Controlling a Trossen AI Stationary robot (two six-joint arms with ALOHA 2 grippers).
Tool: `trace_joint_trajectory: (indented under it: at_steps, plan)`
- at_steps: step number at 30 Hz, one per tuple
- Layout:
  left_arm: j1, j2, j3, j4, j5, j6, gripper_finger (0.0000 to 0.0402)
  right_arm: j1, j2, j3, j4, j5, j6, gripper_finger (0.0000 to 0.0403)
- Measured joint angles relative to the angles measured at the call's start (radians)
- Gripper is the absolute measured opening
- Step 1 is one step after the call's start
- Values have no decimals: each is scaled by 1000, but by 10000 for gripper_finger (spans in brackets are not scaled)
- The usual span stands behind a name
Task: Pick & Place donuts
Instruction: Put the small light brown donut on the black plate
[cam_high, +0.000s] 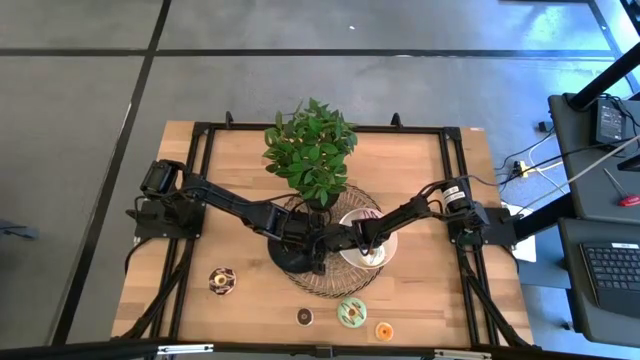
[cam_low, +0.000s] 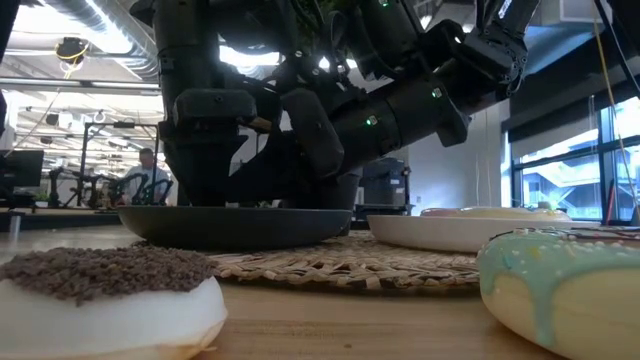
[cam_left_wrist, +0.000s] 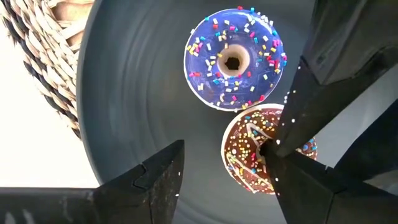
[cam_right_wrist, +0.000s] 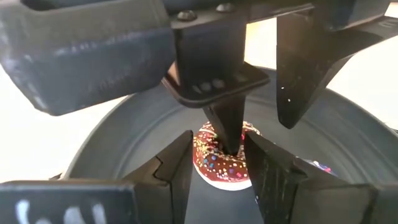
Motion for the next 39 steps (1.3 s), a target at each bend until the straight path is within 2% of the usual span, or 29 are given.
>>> trace_joint_trajectory:
  at_steps: [29, 39]
  plan:
    - [0, 0, 0, 29, 6, 16, 216, 0, 40, 18, 0, 15, -2, 145]
    - [0, -84, 0, 32, -5, 12, 215, -1, 40, 18, -5, 17, -3, 145]
